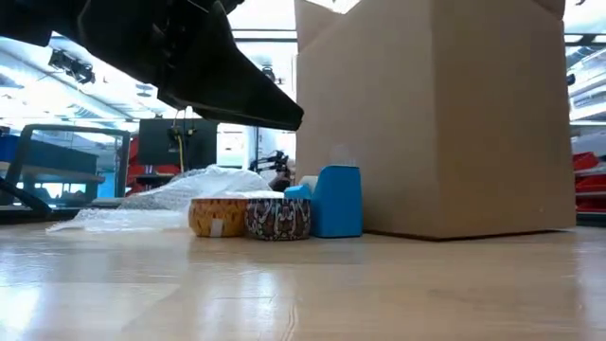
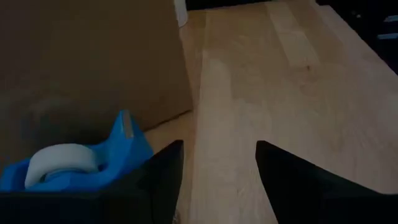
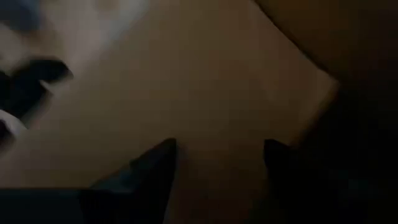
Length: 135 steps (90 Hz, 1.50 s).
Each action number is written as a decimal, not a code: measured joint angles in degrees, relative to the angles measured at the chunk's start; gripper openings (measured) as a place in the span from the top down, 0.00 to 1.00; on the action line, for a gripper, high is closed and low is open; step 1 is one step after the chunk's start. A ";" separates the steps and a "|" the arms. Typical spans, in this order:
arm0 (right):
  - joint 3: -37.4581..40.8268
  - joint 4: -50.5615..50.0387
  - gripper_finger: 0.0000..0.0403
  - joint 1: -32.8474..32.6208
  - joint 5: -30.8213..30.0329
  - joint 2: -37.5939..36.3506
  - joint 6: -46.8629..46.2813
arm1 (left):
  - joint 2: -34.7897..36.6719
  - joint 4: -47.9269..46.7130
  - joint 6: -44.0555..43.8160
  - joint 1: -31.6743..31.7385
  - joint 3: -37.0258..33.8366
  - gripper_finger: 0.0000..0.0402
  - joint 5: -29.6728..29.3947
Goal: Wrap mug
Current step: Move the brown cardboard box to the top right of the table
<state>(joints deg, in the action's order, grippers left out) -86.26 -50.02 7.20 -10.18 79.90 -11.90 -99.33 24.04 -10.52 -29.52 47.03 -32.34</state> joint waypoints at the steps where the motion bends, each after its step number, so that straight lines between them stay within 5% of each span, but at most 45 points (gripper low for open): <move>1: 0.00 0.59 0.46 0.00 -0.33 -0.43 0.17 | 0.00 0.01 0.00 0.00 0.00 0.53 0.00; 33: -0.11 21.67 0.50 -8.20 -0.04 -10.97 4.61 | 0.00 0.03 0.92 0.00 -0.01 0.53 0.00; 65: -0.09 37.64 0.52 -28.44 3.11 -9.73 9.41 | 0.00 0.11 1.09 0.20 -0.02 0.53 -0.01; 83: -0.09 45.84 0.52 -39.06 11.01 -8.73 10.03 | 0.00 0.23 1.11 0.52 -0.02 0.53 -0.17; 108: -0.09 39.89 0.56 -52.66 7.31 -4.67 5.60 | 0.00 0.41 1.03 1.27 -0.02 0.53 -0.49; 135: -0.04 31.52 0.63 -58.05 0.77 10.98 -16.00 | 0.00 -0.20 -2.94 2.37 -0.02 0.53 -0.56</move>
<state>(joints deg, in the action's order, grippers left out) -86.30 -18.51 -50.85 -9.41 90.88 -27.89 -99.33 23.84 -13.47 -27.14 47.00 -32.90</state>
